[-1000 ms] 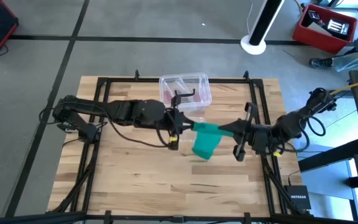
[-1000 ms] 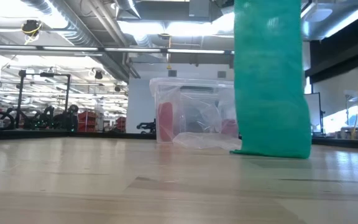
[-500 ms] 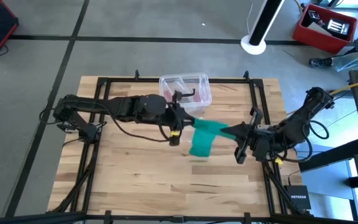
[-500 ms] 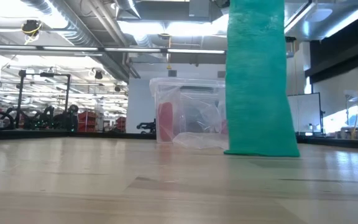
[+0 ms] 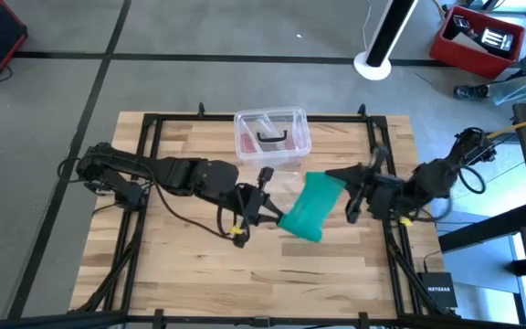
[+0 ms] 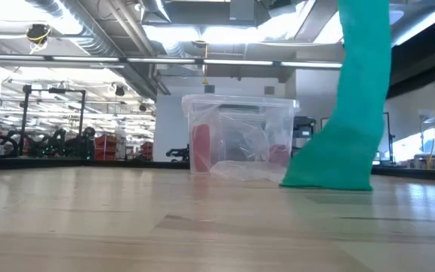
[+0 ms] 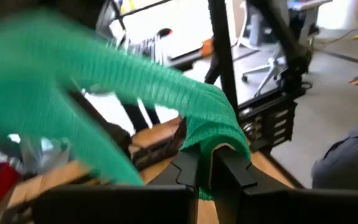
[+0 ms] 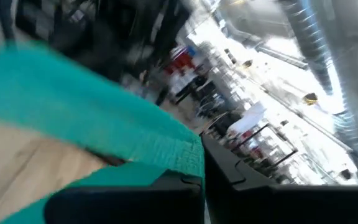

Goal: Roll bandage
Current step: Roll the green bandage

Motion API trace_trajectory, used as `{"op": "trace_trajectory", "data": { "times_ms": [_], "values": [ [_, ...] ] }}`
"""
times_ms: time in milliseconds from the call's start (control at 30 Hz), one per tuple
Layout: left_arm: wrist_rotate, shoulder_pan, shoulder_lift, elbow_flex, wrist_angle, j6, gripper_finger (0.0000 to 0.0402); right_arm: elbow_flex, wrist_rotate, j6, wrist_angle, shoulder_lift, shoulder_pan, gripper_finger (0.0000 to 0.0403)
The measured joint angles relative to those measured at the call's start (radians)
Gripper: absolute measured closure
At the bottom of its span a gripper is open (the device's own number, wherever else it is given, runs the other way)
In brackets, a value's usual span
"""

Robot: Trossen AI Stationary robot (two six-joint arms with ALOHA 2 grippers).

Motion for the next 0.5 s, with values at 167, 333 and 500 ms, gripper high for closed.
{"op": "trace_trajectory", "data": {
  "times_ms": [167,333,500],
  "values": [
    [-0.001,-0.019,-0.013,0.000,0.063,0.010,0.0386,0.000,-0.064,0.151,-0.140,0.004,-0.072,0.0401],
    [-0.055,-0.022,-0.047,0.000,0.131,0.013,0.0386,-0.034,-0.150,0.280,-0.179,0.010,-0.103,0.0401],
    [-0.142,-0.016,-0.072,0.000,0.233,0.049,0.0386,-0.094,-0.156,0.383,-0.170,0.016,-0.109,0.0401]
  ]
}}
